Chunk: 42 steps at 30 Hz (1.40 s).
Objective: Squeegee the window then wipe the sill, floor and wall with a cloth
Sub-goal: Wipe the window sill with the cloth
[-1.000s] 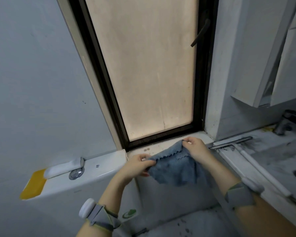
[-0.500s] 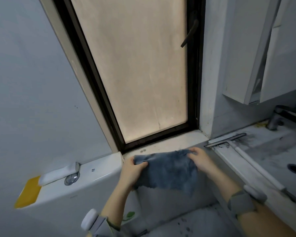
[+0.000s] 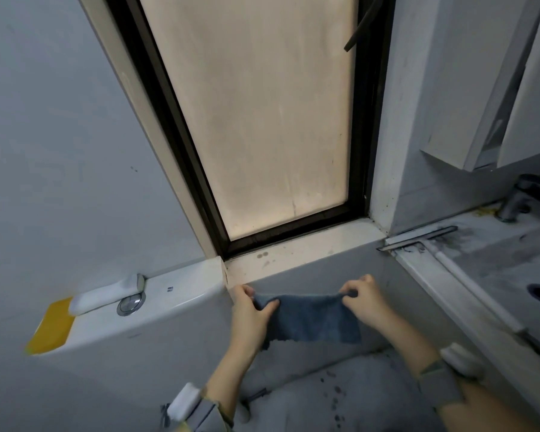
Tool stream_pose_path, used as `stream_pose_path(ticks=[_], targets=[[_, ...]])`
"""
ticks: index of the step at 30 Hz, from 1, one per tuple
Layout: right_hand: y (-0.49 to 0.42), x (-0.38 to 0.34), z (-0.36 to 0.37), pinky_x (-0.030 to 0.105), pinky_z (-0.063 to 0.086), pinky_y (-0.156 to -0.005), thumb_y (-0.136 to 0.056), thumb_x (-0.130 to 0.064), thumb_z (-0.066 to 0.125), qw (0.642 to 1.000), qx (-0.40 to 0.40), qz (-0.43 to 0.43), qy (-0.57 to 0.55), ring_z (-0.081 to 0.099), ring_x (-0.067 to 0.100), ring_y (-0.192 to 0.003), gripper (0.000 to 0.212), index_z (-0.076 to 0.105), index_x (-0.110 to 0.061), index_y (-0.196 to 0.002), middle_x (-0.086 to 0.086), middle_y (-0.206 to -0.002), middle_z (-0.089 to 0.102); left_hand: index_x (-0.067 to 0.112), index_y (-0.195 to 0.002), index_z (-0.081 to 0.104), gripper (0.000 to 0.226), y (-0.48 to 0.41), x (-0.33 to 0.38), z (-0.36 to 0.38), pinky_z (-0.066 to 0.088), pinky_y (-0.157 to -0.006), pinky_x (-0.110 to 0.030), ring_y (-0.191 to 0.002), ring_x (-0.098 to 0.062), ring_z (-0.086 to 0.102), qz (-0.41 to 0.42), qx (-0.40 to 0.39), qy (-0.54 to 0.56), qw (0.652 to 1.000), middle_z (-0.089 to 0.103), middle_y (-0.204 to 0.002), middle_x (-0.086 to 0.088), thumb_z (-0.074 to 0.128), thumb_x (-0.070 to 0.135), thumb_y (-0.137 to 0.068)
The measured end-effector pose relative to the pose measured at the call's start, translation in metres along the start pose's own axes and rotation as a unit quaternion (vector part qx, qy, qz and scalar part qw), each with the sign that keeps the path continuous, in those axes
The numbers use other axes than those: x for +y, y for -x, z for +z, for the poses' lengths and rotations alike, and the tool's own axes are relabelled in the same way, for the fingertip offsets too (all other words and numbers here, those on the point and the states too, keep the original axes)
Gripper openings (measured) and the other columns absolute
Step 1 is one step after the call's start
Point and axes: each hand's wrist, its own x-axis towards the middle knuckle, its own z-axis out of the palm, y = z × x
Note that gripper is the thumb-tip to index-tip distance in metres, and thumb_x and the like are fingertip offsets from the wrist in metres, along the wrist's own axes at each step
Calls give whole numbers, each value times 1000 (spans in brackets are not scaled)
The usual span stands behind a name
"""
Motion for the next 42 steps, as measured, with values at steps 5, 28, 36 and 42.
stream_pose_path(ticks=[5,28,36,42], targets=[[-50,-52,-40,29,41,-76,-78,1,56,983,114,-143,-24,55,25,-88,15,67,-8,-83,6,-90,55,19,-99,59,17,-49,41,1,40,-79,-20,-94,-12,55,100,54,-11,993,59,-96,8,67,13,-85],[-222,-46,120,44,-9,-115,-100,-36,21,862,-318,-309,245,-4,17,-145,49,16,-22,-147,-2,-158,-1,14,-150,0,55,-177,-70,93,4,-117,-37,-145,-23,-6,-150,-50,-387,908,-9,-158,-8,24,30,-104],[-218,-55,134,41,-8,-115,-100,-34,22,883,-310,-286,206,0,13,-145,47,20,-25,-146,-8,-157,6,15,-150,0,55,-192,-85,80,5,-117,-39,-145,-24,-7,-113,-71,-412,901,-11,-157,-9,25,30,-102],[-220,10,49,41,-4,-116,-100,-34,24,933,-208,-130,262,-6,14,-145,48,11,-31,-147,-8,-157,-5,21,-150,11,91,-187,-41,149,1,-117,-36,-146,-19,-6,49,-200,-323,924,-7,-158,-3,-12,52,-68]])
